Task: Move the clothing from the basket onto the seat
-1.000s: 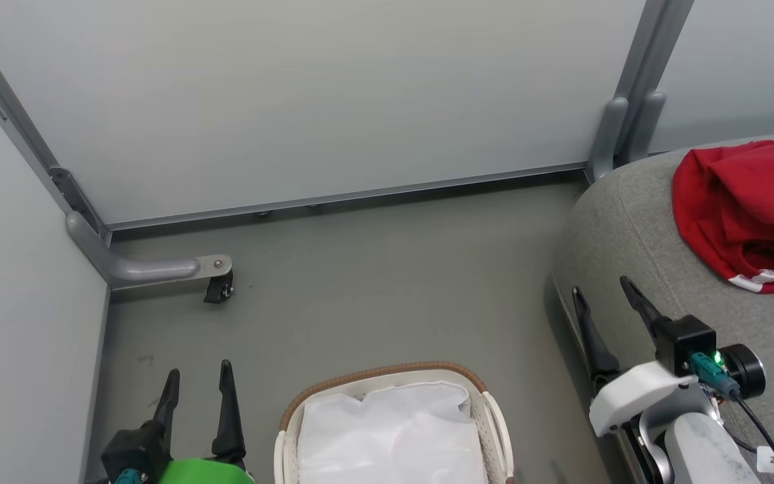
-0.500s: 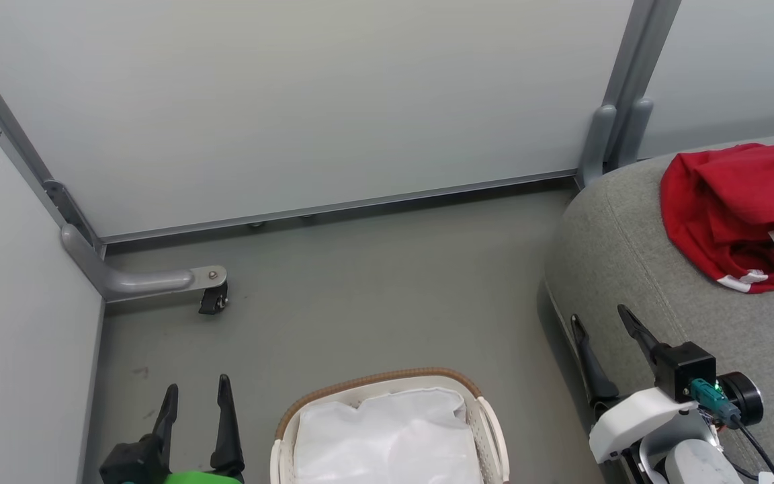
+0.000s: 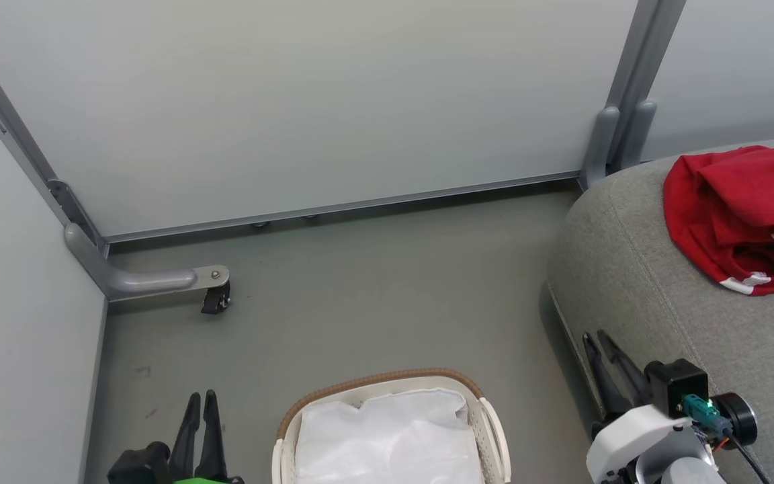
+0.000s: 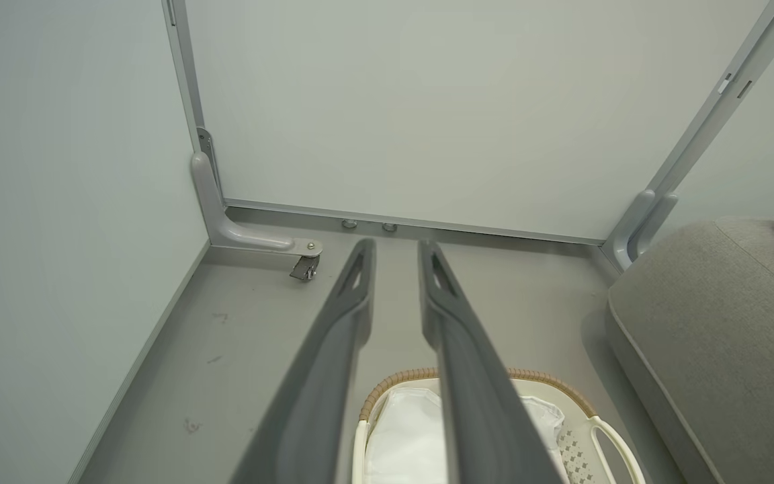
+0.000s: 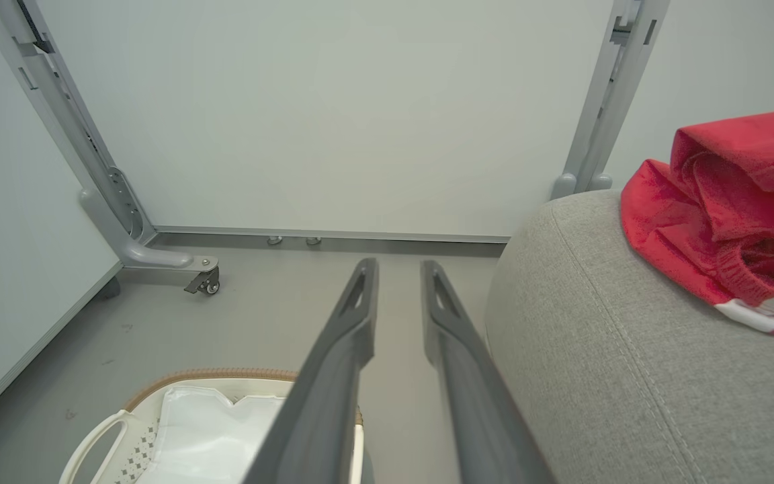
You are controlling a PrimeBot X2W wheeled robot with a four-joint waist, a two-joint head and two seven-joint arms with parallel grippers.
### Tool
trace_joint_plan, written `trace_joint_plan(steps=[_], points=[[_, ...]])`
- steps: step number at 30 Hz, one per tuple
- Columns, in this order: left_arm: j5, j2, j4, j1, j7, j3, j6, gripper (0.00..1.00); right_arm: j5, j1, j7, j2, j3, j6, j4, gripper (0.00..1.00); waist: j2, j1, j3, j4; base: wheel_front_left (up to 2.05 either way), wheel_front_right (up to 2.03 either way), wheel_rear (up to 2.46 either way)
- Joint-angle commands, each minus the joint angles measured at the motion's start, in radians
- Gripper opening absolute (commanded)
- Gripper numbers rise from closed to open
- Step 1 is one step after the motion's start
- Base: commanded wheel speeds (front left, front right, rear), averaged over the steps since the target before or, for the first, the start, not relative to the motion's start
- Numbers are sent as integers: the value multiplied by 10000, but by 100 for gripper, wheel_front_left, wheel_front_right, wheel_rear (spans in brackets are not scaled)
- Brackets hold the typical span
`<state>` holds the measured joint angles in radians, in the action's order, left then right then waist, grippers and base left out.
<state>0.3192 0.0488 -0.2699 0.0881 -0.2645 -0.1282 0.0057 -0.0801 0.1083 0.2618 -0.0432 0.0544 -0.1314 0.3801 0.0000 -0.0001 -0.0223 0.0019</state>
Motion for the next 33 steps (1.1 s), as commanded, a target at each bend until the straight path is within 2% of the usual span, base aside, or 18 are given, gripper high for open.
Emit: trace_joint_plan(steps=[1, 33], points=[[32, -2, -33, -2, 7, 1, -4, 0, -34, -22, -24, 6, -15, 0, 57, 0, 0, 1, 0, 0, 0, 0, 0], [4958, 44, 73, -798, 1408, 885, -527, 0, -5832, -6, -1444, -30, -653, 3, -491, 0, 0, 1, 64, -5, 0, 0, 0]])
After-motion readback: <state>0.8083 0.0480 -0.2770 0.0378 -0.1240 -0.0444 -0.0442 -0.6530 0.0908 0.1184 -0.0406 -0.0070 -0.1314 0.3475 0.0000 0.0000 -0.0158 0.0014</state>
